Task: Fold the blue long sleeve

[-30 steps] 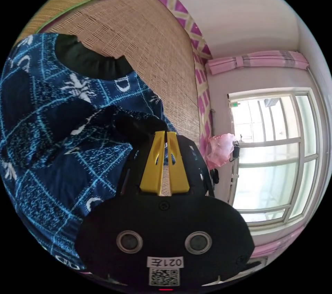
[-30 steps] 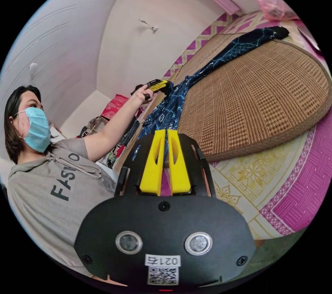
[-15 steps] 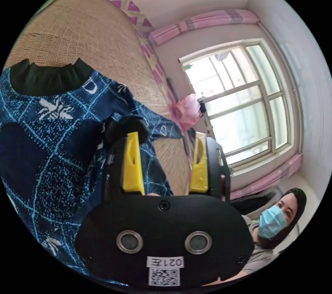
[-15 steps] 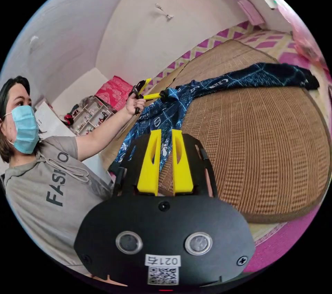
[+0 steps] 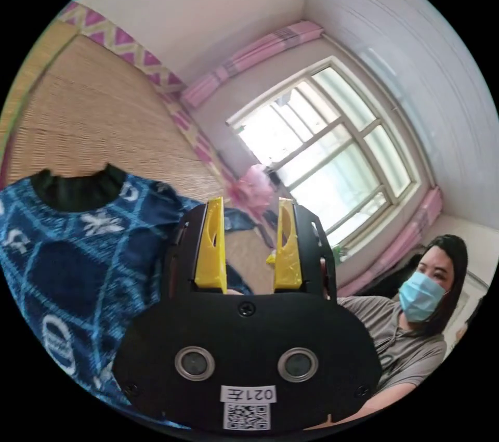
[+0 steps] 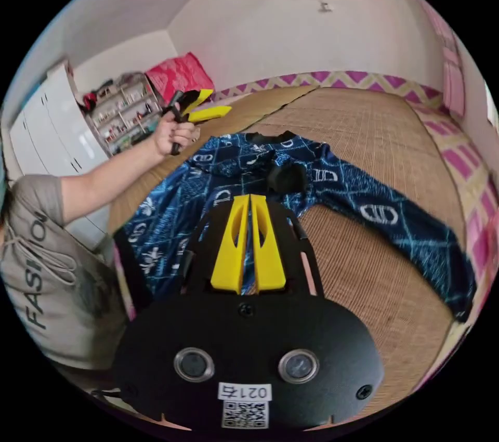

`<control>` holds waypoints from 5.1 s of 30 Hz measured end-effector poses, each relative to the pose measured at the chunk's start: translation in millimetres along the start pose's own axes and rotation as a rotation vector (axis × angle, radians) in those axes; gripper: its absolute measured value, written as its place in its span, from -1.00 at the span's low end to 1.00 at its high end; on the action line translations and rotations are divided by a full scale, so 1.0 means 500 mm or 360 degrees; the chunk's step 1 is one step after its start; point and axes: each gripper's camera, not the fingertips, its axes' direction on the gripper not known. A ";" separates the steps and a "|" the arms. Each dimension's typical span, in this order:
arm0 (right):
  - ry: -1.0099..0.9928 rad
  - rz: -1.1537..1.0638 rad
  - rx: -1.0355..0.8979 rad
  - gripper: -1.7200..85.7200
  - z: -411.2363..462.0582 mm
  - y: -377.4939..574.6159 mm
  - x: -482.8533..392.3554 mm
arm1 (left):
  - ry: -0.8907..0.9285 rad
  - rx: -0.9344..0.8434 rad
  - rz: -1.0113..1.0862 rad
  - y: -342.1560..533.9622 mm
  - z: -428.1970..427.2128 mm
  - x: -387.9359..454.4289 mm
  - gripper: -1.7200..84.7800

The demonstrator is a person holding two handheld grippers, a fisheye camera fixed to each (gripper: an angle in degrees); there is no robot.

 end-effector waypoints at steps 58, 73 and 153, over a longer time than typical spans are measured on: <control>0.0831 -0.0537 -0.1143 -0.93 0.508 -0.663 -0.048 | -0.0600 -0.0113 -0.0608 0.350 0.025 -0.100 -0.84; 0.0956 -0.1250 -0.1104 -0.94 0.430 -0.437 -0.095 | -0.0590 0.0000 -0.0617 0.389 0.024 -0.101 -0.97; 0.0463 -0.0926 -0.0324 -0.94 0.579 -0.479 -0.707 | 0.0281 0.0583 -0.0047 0.595 -0.252 -0.167 -0.98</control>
